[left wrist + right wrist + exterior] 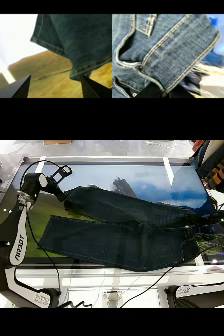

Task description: Fold the clothes and pants, and hang the long-sleeved shirts on hangers.

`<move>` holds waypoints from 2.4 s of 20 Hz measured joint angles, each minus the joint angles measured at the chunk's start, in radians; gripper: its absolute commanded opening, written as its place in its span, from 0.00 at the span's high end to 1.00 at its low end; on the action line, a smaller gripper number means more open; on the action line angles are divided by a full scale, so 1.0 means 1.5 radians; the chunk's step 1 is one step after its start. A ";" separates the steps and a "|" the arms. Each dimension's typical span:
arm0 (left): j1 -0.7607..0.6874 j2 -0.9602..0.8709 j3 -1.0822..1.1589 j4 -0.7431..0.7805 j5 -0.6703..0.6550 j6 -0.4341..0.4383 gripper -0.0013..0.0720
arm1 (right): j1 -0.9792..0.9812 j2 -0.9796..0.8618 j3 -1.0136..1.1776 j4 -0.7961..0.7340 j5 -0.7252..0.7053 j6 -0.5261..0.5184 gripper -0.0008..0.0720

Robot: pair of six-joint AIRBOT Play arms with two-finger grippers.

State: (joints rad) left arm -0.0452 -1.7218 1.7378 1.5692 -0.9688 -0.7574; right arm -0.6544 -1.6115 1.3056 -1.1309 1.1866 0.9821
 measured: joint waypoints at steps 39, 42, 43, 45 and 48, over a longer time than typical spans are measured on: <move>0.147 -0.167 0.000 -0.452 -0.177 -0.150 0.22 | -0.035 0.002 0.001 -0.004 0.001 0.003 0.94; 0.123 -0.167 0.000 -0.346 -0.143 -0.116 0.88 | -0.035 0.002 0.001 -0.001 0.001 0.003 0.94; 0.113 -0.167 0.000 -0.300 -0.129 -0.111 0.95 | -0.035 0.002 0.001 0.002 0.001 0.003 0.94; 0.091 -0.167 0.000 -0.219 -0.096 -0.106 0.95 | -0.035 0.002 0.001 0.012 -0.004 0.003 0.94; 0.056 -0.161 0.000 -0.100 -0.023 -0.107 0.95 | -0.035 0.002 0.001 0.029 -0.020 0.003 0.94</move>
State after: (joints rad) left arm 0.0391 -1.9640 1.7378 1.4185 -1.0035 -0.9180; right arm -0.7071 -1.6089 1.3075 -1.0870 1.1568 0.9871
